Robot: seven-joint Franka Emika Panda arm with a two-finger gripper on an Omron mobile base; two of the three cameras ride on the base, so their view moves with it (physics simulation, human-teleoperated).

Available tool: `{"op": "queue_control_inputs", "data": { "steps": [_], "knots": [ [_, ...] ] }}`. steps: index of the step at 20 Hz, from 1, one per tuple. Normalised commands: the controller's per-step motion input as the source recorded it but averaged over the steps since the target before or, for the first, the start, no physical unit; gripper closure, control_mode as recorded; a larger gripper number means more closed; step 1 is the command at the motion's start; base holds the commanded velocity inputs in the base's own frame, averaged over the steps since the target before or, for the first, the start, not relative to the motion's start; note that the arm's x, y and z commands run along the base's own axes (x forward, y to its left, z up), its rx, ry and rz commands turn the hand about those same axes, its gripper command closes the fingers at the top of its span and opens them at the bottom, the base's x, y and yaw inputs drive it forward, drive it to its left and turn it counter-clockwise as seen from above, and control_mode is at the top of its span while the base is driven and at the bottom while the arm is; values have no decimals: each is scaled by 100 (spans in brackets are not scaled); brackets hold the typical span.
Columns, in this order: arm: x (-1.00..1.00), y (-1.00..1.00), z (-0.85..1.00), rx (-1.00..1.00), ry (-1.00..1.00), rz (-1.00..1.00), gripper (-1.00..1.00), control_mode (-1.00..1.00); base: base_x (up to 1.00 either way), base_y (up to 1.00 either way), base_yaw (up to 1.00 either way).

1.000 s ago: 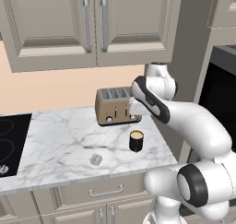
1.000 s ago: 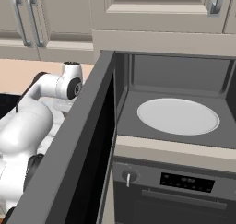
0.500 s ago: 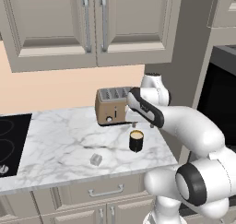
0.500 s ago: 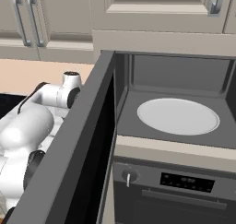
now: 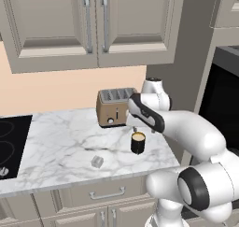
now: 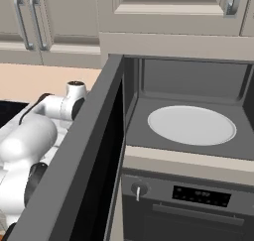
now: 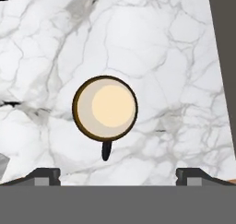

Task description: Pick the mug from the counter and place it inside the microwave. Then close the microwave.

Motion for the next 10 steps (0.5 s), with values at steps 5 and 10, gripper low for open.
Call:
{"op": "queue_control_inputs", "data": {
  "steps": [5,10],
  "knots": [
    [0,17,-7,-3,0,-14,-100,-100,0,0,0],
    [-3,29,-2,-2,0,-15,-100,-100,0,0,0]
  ]
}}
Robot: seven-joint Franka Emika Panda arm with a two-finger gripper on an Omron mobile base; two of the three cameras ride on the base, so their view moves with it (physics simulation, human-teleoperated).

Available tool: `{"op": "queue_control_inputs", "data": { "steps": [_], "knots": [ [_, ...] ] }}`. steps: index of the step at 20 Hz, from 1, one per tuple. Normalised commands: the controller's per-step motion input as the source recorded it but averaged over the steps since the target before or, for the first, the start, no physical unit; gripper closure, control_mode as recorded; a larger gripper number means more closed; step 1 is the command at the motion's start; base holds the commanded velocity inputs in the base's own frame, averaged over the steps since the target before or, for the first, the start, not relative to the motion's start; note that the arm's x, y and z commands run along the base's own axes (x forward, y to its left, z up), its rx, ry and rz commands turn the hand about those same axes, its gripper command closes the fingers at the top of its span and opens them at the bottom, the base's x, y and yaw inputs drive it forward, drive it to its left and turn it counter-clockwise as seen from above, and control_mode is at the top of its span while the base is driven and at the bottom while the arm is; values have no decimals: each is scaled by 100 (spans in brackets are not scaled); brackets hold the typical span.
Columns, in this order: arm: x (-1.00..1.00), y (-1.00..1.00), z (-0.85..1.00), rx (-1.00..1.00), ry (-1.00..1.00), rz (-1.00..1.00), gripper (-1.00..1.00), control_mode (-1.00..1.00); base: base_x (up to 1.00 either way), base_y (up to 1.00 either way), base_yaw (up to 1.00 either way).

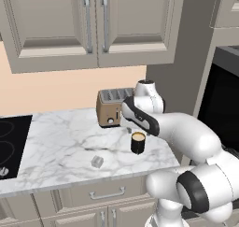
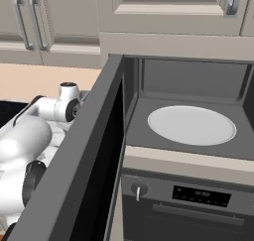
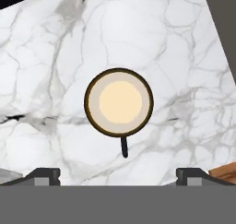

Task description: Pick the mug from the counter and place it inside the microwave. Then close the microwave.

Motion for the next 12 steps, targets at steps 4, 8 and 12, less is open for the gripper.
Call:
{"op": "queue_control_inputs", "data": {
  "steps": [4,8,12],
  "knots": [
    [-6,6,-16,0,0,-9,-100,-100,0,0,0],
    [0,0,-30,-1,0,-4,-100,-100,0,0,0],
    [-6,-1,-13,0,0,-1,-100,-100,0,0,0]
  ]
}}
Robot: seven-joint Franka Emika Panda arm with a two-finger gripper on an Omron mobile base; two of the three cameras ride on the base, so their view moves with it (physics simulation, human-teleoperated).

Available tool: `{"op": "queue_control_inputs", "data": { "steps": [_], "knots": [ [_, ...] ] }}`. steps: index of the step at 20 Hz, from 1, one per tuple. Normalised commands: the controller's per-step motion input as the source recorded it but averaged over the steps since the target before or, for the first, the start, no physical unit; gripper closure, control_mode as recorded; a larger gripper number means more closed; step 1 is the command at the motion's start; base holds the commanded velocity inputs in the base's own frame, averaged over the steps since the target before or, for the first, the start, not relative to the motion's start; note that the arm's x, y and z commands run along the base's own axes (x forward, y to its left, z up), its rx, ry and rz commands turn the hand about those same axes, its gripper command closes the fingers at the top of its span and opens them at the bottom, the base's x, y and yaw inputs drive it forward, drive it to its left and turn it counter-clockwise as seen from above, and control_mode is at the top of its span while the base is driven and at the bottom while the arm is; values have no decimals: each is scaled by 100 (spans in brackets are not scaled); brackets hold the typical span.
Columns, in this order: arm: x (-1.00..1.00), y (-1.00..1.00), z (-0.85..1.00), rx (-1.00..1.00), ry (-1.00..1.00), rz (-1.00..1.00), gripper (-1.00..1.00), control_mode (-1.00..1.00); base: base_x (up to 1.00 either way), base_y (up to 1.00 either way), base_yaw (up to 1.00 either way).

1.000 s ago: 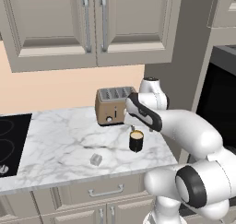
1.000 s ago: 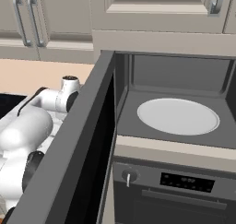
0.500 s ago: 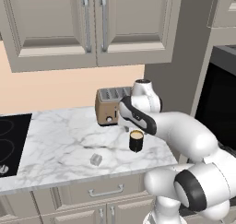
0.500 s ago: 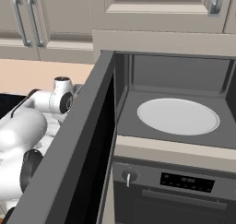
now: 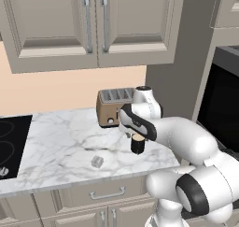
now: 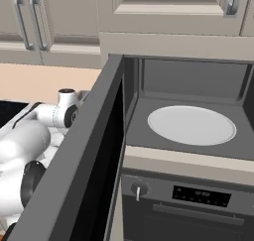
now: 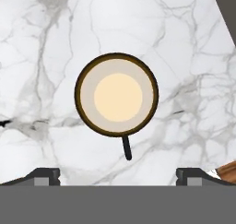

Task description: Pick the mug from the counter and place it inside the microwave. Then close the microwave.

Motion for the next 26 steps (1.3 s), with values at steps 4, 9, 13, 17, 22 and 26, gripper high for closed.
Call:
{"op": "queue_control_inputs", "data": {
  "steps": [4,9,13,17,22,26],
  "knots": [
    [0,-8,-10,0,0,0,-100,-100,0,0,0],
    [0,-21,-8,0,0,0,-100,-100,0,0,0],
    [0,-5,-4,0,2,0,-100,-100,0,0,0],
    [0,0,-5,0,0,0,-100,-100,0,0,0],
    [0,7,-13,0,0,0,-100,-100,0,0,0],
    [0,12,-22,0,0,0,-100,-100,0,0,0]
  ]
}}
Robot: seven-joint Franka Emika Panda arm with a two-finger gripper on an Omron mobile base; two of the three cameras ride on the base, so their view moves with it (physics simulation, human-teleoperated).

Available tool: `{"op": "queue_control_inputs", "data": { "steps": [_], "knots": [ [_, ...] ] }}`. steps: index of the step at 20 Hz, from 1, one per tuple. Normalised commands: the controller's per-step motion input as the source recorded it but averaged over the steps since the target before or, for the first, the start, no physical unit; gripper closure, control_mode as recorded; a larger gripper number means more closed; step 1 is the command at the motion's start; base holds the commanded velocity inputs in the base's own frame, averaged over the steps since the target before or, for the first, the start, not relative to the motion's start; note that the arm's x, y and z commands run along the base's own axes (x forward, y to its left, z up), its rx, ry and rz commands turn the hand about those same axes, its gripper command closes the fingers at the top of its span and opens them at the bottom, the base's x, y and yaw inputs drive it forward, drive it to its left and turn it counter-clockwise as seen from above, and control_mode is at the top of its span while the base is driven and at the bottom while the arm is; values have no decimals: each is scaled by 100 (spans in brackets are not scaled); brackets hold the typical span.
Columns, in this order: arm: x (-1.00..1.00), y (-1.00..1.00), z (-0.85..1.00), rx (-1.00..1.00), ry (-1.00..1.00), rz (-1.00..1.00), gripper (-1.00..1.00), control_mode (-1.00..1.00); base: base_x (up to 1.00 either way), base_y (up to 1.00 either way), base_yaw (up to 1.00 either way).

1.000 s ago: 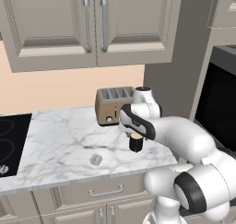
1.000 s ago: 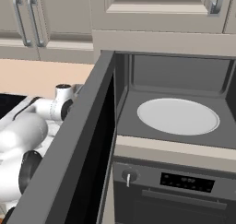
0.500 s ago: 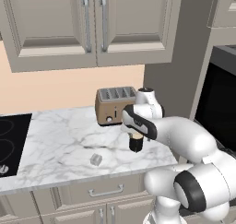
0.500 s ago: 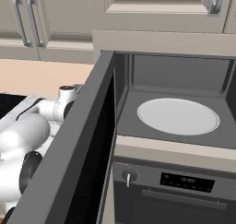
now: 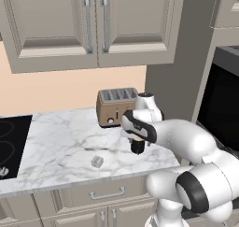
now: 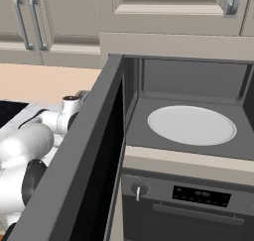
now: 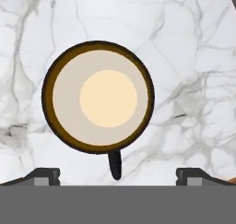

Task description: Pick the mug from the counter and place it inside the microwave. Then close the microwave.

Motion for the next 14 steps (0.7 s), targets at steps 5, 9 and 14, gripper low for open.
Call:
{"op": "queue_control_inputs", "data": {
  "steps": [5,9,14],
  "knots": [
    [0,7,-22,0,0,1,-100,-100,0,0,0],
    [0,0,-18,0,0,0,-100,-100,0,0,0],
    [0,0,-16,0,0,0,-100,-100,0,0,0]
  ]
}}
